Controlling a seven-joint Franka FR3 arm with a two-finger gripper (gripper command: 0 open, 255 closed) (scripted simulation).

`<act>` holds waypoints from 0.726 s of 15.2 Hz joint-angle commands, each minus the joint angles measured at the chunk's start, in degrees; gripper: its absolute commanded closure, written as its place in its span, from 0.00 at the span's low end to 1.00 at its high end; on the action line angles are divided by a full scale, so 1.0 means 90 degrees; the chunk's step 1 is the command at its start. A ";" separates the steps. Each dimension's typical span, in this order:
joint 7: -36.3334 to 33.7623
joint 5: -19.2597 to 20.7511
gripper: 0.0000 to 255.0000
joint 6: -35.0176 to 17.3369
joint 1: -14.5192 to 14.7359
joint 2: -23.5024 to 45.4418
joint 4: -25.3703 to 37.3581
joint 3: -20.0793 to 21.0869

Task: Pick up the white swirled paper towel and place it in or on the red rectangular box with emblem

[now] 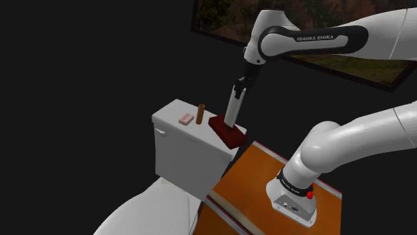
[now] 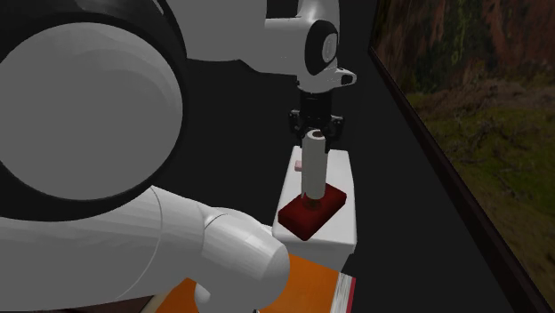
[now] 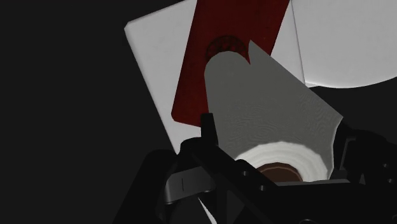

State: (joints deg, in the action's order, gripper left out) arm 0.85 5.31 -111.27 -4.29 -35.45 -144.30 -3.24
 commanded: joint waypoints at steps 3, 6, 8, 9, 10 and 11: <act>-0.0018 0.0020 1.00 -0.0374 -0.0007 0.0066 -0.0304 -0.0015; -0.0029 0.0031 1.00 -0.0582 -0.0011 0.0116 -0.0462 -0.0022; -0.0029 0.0031 1.00 -0.0582 -0.0011 0.0117 -0.0461 -0.0022; -0.0029 0.0031 1.00 -0.0582 -0.0011 0.0117 -0.0461 -0.0022; -0.0029 0.0030 1.00 -0.0582 -0.0011 0.0117 -0.0461 -0.0022; -0.0029 0.0030 1.00 -0.0582 -0.0011 0.0117 -0.0461 -0.0022</act>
State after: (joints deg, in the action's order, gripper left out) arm 0.58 5.57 -116.53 -4.39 -34.46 -148.31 -3.42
